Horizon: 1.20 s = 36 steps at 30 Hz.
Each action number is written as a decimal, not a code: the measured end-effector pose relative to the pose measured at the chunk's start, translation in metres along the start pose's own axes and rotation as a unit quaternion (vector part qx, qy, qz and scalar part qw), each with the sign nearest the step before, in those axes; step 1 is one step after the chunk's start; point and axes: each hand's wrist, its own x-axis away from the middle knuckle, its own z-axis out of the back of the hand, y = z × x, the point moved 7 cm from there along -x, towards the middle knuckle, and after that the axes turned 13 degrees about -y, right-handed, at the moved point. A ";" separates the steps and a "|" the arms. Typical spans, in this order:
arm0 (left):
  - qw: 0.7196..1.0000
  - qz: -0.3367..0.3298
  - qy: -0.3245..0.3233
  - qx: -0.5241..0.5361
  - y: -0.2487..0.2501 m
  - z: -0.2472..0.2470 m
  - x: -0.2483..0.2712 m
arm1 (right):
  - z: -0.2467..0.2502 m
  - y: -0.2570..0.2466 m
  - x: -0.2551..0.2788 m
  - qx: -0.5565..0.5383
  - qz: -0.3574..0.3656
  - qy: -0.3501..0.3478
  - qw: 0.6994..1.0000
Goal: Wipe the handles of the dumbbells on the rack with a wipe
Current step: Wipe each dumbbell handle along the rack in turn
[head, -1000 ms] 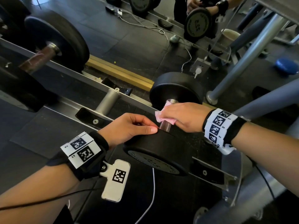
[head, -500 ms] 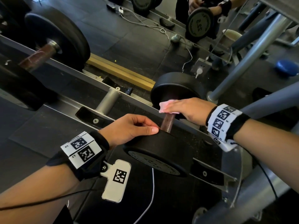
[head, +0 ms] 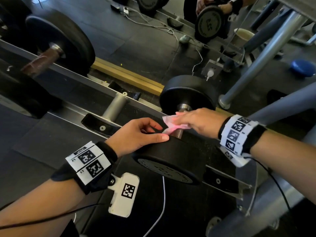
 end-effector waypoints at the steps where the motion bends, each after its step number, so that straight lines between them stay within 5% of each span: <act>1: 1.000 -0.005 0.002 -0.017 0.000 0.001 0.001 | -0.009 -0.006 0.004 -0.018 0.014 -0.007 1.000; 4: 0.999 -0.016 -0.010 -0.038 0.001 0.004 0.003 | -0.030 -0.034 0.020 -0.068 0.098 -0.023 0.993; 8: 0.998 -0.017 -0.033 -0.048 0.001 0.004 0.002 | -0.023 -0.034 0.035 -0.090 0.110 0.000 0.990; 13: 0.999 -0.007 -0.042 -0.031 -0.004 0.007 -0.004 | -0.020 0.014 0.056 -0.139 -0.062 0.116 0.982; 17: 0.998 -0.001 -0.055 -0.031 -0.007 0.007 -0.008 | -0.037 0.047 0.067 -0.263 -0.162 0.206 0.929; 21: 0.996 0.002 -0.075 -0.038 -0.006 0.007 -0.012 | -0.055 0.061 0.049 -0.413 -0.172 0.263 0.855; 24: 0.996 0.003 -0.081 -0.037 -0.007 0.007 -0.013 | -0.066 0.062 0.026 -0.537 -0.169 0.238 0.791; 28: 0.996 -0.003 -0.077 -0.034 -0.008 0.006 -0.013 | -0.056 0.064 0.019 -0.452 -0.150 0.204 0.855; 32: 0.997 -0.015 -0.072 -0.023 -0.008 0.006 -0.012 | -0.052 0.062 0.021 -0.357 -0.150 0.073 0.919; 36: 0.998 -0.020 -0.062 -0.009 -0.007 0.007 -0.013 | -0.040 0.055 0.009 -0.407 -0.115 0.044 0.905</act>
